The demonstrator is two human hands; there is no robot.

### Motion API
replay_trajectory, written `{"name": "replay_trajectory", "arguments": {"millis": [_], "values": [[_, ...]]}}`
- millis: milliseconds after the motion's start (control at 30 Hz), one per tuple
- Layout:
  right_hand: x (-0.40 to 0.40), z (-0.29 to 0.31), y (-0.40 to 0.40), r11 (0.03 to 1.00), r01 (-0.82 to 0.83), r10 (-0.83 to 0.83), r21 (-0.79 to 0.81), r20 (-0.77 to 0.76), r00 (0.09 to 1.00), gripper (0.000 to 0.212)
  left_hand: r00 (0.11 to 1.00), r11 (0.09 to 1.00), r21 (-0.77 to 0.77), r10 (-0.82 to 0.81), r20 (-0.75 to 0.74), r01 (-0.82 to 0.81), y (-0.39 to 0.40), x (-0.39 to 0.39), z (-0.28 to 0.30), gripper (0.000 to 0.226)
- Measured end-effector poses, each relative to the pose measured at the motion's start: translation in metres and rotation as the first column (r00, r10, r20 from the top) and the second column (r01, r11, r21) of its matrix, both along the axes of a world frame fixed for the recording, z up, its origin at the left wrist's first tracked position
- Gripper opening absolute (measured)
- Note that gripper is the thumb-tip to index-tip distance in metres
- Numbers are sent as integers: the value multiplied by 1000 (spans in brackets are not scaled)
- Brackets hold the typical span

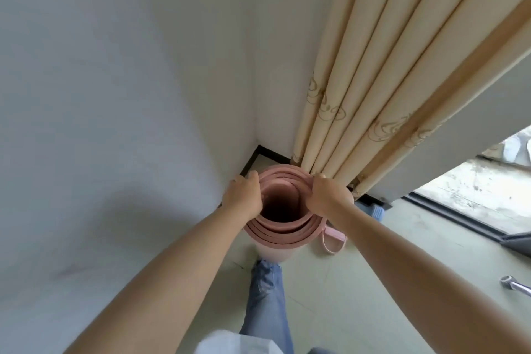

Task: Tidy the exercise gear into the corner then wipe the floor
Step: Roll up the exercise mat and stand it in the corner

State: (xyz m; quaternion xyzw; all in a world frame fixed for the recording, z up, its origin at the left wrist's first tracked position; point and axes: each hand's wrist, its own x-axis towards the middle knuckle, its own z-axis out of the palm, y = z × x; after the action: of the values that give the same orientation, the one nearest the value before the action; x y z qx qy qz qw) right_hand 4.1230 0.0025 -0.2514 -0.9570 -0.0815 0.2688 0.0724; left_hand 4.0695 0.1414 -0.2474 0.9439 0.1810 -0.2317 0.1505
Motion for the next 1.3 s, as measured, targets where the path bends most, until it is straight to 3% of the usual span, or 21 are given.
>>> {"name": "replay_trajectory", "arguments": {"millis": [200,400,600,700,800,967,1067,1300], "values": [[102,-44,45,999,39,-40,-14,-83,996,37,993,1000,-16,11,-114,-13,45,110,-43,44],[191,-98,70,995,95,-94,3,-97,991,35,989,999,-11,42,-139,-44,68,208,-98,52],[252,-159,93,996,86,-84,17,-116,990,28,989,993,-49,101,-113,-107,87,265,-164,44],[275,-184,106,995,91,-89,27,-60,994,29,986,987,-16,156,-51,-157,94,289,-191,40],[295,-201,116,995,98,-99,26,33,995,37,980,983,-11,185,76,-184,102,311,-205,50],[299,-221,109,996,37,-49,76,161,986,57,976,1000,-23,13,218,-8,101,317,-214,58],[288,-230,102,993,55,-79,108,230,970,71,989,997,8,-79,127,79,96,312,-220,60],[280,-237,107,991,-16,46,-130,229,972,56,982,975,172,-117,-150,142,88,317,-222,72]]}}
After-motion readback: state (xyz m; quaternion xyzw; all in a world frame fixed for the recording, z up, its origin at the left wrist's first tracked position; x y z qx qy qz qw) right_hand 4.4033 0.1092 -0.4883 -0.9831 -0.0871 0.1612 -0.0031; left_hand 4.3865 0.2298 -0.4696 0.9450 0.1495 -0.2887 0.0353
